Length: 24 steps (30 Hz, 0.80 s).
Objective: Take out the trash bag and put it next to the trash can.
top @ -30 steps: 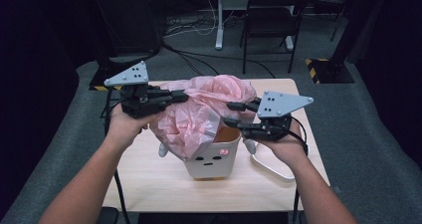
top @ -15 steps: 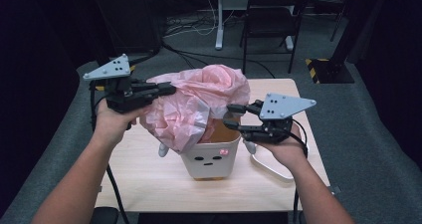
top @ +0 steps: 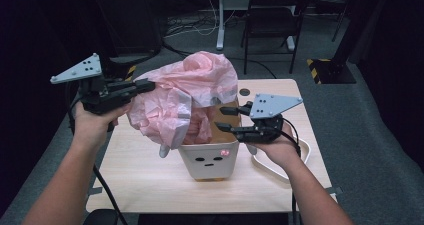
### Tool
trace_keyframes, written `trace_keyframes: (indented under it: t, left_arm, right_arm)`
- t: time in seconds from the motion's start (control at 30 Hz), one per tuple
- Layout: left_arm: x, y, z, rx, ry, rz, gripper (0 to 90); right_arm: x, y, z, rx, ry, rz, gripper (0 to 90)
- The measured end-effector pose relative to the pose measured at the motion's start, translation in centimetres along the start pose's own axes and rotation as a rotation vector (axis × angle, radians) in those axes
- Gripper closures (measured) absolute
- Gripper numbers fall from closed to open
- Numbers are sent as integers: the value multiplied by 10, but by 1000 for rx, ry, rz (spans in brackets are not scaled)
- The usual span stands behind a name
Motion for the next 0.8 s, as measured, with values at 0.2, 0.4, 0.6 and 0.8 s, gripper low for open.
trace_keyframes:
  t: [0.2,0.4,0.6,0.8]
  left_arm:
    - [6,16,4,-32,13,-22,897]
    - [14,30,8,-58,29,-42,897]
    - [24,43,12,-74,53,-66,897]
    - [31,49,12,-81,59,-77,897]
  right_arm:
    - [-5,-12,-1,-29,-1,0,559]
    - [-7,-21,-2,-59,-5,9,555]
    - [-8,-25,2,-84,-2,14,550]
    - [-13,-27,9,-115,19,14,564]
Point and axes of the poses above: each handheld gripper's, and its own axes: y roughly backward along the jaws, x roughly out of its underside, z roughly to its left, the point moved 4 cm from there along -y, roughly forward along the jaws, and after that the axes turned 5 degrees about y, right-handed, at the moved point
